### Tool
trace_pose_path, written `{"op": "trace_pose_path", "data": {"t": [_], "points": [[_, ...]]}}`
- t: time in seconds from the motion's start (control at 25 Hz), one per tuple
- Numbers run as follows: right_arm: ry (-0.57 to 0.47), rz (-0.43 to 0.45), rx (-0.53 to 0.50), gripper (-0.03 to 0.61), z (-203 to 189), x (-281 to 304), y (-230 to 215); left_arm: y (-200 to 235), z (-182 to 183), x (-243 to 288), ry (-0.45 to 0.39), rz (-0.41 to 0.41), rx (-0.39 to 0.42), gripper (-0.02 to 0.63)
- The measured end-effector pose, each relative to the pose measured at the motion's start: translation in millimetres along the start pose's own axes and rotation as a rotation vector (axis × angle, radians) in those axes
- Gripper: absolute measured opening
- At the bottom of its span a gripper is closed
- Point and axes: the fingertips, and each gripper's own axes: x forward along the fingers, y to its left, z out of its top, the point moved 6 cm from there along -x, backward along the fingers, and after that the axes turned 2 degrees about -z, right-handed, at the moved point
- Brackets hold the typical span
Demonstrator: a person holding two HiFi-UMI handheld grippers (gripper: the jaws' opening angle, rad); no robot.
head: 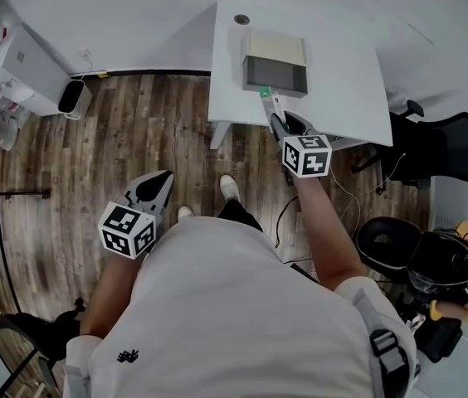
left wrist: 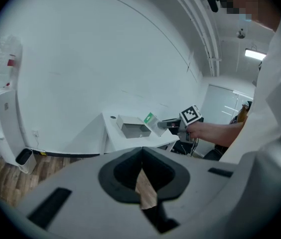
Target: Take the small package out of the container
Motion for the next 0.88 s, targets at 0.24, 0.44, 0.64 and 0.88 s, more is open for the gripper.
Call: {"op": "trace_pose_path", "data": {"t": [0.24, 0.44, 0.64, 0.88], "points": [[-0.008, 0.005, 0.038, 0.094, -26, -41, 33, 0, -15, -6, 0.016, -0.039, 0.017, 0.008], [0.009, 0.011, 0.063, 0.095, -48, -66, 60, 3, -19, -8, 0.021, -0.073, 0.034, 0.008], [0.02, 0.018, 0.09, 0.095, -61, -83, 79, 5, -17, -7, 0.021, -0.094, 0.052, 0.008], [0.029, 0.04, 0.099, 0.095, -66, -87, 90, 10, -22, -10, 0.014, -0.088, 0.045, 0.008]]}}
